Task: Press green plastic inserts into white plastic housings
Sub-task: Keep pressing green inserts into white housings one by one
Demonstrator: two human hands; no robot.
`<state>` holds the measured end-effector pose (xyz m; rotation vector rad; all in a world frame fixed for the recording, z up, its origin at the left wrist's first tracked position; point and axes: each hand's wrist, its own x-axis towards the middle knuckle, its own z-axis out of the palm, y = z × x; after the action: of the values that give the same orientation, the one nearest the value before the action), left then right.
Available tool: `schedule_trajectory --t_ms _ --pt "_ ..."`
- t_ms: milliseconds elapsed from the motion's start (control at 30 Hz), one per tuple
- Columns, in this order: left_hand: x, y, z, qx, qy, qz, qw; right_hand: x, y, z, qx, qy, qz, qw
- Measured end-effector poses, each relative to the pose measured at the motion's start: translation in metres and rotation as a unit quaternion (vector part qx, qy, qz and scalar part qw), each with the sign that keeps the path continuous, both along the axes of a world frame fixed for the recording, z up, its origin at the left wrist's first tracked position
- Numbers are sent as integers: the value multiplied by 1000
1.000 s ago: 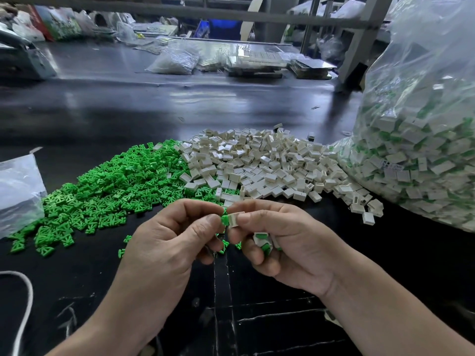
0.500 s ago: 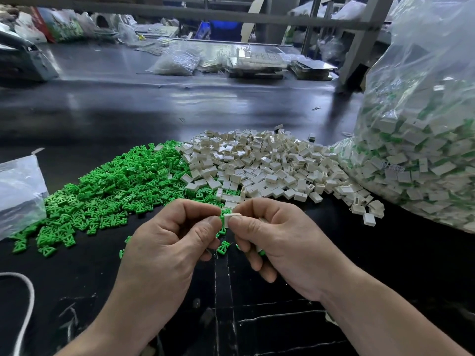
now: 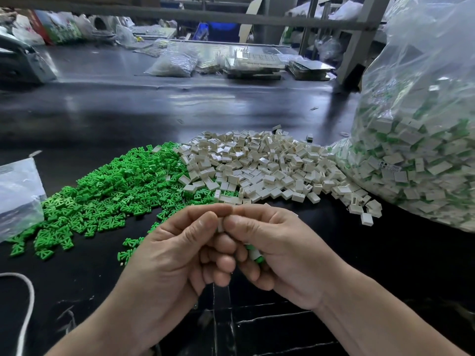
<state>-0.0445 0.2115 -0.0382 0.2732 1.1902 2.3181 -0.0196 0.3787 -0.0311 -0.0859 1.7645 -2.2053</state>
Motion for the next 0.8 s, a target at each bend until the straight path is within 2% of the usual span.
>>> schedule_trajectory --t_ms 167,400,800 --pt "1 3 0 13 -23 20 999 3 -3 2 25 15 -8 1000" --pt "1 2 0 33 -11 -9 999 3 -3 5 -46 -23 -2 999" --pt "1 6 0 13 16 43 999 2 -6 2 -33 -19 -7 999"
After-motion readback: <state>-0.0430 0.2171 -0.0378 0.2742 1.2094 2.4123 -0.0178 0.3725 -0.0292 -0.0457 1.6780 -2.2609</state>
